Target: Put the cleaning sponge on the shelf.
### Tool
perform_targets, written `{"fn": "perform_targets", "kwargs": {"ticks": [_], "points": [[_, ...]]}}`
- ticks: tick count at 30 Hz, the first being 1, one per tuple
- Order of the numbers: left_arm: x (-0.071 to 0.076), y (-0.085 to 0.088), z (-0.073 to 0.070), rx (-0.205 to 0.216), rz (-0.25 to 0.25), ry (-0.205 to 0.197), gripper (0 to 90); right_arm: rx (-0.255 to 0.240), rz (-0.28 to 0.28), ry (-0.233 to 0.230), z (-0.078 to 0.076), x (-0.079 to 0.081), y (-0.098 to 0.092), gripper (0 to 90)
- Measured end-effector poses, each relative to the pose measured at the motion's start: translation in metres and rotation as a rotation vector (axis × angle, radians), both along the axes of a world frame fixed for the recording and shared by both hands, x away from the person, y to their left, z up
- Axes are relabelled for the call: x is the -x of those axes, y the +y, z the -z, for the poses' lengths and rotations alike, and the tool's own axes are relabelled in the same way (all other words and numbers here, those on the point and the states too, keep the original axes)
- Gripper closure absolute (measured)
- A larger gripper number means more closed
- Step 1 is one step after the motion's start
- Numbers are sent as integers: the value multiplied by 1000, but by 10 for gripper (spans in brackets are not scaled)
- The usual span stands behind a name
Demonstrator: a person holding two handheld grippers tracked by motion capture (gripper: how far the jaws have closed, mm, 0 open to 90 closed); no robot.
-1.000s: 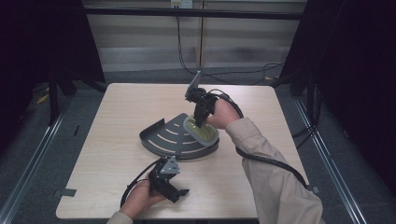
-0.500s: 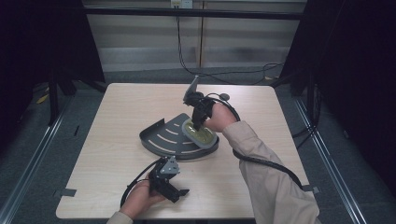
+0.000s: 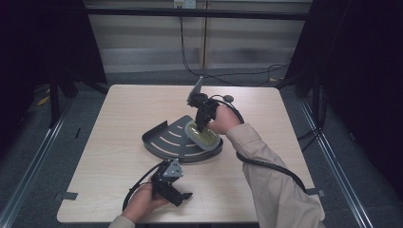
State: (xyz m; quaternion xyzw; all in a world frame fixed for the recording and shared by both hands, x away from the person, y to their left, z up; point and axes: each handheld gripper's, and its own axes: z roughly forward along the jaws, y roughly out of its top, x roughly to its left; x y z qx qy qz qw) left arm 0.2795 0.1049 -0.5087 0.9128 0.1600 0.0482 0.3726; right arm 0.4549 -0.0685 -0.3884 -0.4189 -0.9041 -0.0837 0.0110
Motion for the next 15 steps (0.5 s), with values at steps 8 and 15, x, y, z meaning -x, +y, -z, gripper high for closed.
{"fn": "perform_targets", "kwargs": {"ticks": [8, 15], "points": [[0, 0, 0, 0, 0, 0, 0, -12, 20, 11, 8, -2, -2, 719], [0, 0, 0, 0, 0, 0, 0, -15, 33, 17, 18, -2, -3, 718]]}}
